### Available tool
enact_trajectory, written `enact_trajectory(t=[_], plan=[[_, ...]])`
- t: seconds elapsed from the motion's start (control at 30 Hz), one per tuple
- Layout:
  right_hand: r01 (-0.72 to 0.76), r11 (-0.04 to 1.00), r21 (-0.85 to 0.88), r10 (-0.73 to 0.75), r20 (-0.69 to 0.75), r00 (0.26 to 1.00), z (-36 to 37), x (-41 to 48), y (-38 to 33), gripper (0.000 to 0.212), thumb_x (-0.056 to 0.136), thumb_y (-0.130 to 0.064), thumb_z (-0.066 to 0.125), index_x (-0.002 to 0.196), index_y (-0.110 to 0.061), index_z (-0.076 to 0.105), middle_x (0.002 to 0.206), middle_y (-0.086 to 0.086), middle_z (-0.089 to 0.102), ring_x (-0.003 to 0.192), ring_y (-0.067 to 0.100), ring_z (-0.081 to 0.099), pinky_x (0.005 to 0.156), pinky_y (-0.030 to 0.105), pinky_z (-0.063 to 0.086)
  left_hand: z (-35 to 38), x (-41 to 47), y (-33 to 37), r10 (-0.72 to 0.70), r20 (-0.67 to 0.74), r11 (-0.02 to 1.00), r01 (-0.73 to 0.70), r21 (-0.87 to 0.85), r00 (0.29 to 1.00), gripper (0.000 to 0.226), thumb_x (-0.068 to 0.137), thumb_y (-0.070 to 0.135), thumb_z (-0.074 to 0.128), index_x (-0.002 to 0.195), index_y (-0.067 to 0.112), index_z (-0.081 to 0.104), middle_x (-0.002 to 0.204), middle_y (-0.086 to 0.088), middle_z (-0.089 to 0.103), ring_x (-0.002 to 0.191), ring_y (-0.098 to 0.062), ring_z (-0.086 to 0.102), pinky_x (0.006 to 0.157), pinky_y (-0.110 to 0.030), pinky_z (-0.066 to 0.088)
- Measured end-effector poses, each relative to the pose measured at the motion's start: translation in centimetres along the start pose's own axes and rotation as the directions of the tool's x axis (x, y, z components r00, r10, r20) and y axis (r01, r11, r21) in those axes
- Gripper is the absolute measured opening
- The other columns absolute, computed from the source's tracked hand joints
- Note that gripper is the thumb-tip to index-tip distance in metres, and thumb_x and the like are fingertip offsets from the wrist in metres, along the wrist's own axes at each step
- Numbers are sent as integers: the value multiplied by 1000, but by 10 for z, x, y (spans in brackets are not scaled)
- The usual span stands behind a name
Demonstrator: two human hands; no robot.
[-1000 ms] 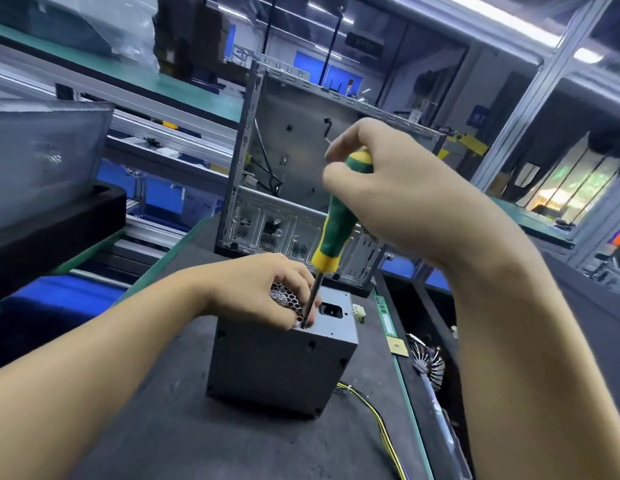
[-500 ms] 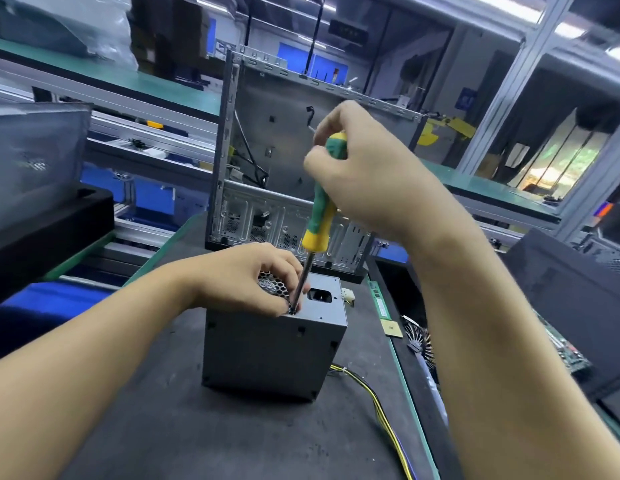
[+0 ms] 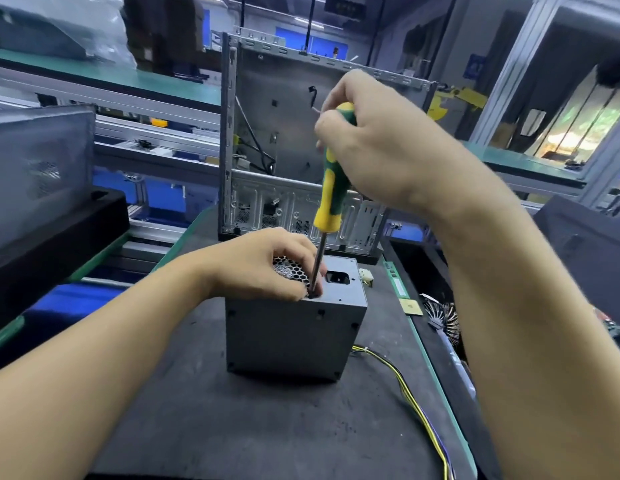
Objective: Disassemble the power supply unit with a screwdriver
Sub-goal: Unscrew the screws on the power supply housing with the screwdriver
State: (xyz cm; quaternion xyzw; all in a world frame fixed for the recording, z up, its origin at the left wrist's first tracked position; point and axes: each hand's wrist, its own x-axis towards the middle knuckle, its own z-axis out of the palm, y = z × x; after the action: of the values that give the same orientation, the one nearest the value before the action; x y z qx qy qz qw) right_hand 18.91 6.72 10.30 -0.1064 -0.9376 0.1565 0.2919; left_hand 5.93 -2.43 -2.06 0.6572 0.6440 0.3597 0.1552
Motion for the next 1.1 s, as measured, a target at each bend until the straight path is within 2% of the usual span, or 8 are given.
enact_trajectory(t=[0.13, 0.33, 0.43, 0.57, 0.67, 0.83, 0.97, 1.1], plan=[[-44, 994, -104, 43, -11, 999, -2, 1, 0, 23, 94, -40, 37, 97, -20, 48, 79, 0, 63, 68, 24, 59, 60, 36, 44, 0, 2, -2, -1, -4, 1000, 1, 11, 1000, 19, 76, -9, 70, 82, 8, 77, 108, 4, 69, 105, 1, 60, 87, 0, 36], [-63, 997, -34, 59, -113, 992, 3, 2, -2, 32, 96, -41, 39, 74, -20, 47, 71, -4, 57, 64, 17, 54, 55, 29, 35, 0, 3, -5, 3, -5, 999, -3, 50, 1000, 20, 77, -3, 73, 79, 16, 77, 105, 12, 69, 104, 2, 59, 88, 0, 34], [20, 999, -46, -26, -133, 991, 7, 1, -6, 38, 101, -51, 42, 85, -19, 52, 71, -6, 57, 66, 14, 56, 58, 31, 42, 0, 4, -9, 14, -15, 1000, -13, 25, 1000, 22, 76, 0, 73, 78, 22, 77, 106, 15, 67, 106, 3, 58, 87, 1, 33], [15, 998, 68, -10, -75, 997, 1, 0, -3, 21, 99, -32, 50, 109, -13, 49, 73, -7, 55, 58, 11, 50, 53, 28, 48, 1, 5, -14, 27, -31, 999, -26, 29, 999, 14, 75, 8, 77, 77, 21, 74, 105, 14, 68, 110, 0, 59, 90, -2, 33], [-24, 999, 29, 25, -41, 999, 0, 0, -1, 16, 96, -31, 48, 106, -19, 49, 75, -7, 57, 56, 8, 51, 48, 20, 44, 1, 5, -14, 17, -44, 998, -15, 60, 999, 14, 76, 11, 81, 73, 21, 72, 105, 15, 68, 107, 1, 59, 89, -1, 32], [68, 983, -169, -85, -94, 992, 6, -4, -5, 36, 98, -55, 46, 106, -20, 46, 71, -6, 53, 70, 22, 55, 62, 36, 43, -2, 3, -9, 49, -21, 997, -48, 52, 999, 27, 77, 4, 76, 84, 29, 75, 106, 16, 68, 111, -2, 58, 92, -3, 34], [66, 997, -33, -67, -12, 998, 4, -1, -6, 16, 100, -31, 47, 106, -17, 46, 68, -6, 53, 55, 10, 47, 57, 28, 44, -2, 1, -5, 46, -9, 998, -45, 37, 999, 31, 75, -3, 72, 85, 27, 77, 105, 18, 67, 112, -2, 58, 93, -3, 34], [-18, 999, 38, 17, 20, 1000, 2, -4, -8, 14, 94, -31, 45, 101, -20, 50, 71, -8, 55, 52, 7, 46, 48, 26, 40, -1, 1, -5, 29, -16, 999, -28, 33, 999, 25, 75, -4, 72, 82, 19, 77, 104, 14, 67, 110, -2, 58, 91, -3, 34]])
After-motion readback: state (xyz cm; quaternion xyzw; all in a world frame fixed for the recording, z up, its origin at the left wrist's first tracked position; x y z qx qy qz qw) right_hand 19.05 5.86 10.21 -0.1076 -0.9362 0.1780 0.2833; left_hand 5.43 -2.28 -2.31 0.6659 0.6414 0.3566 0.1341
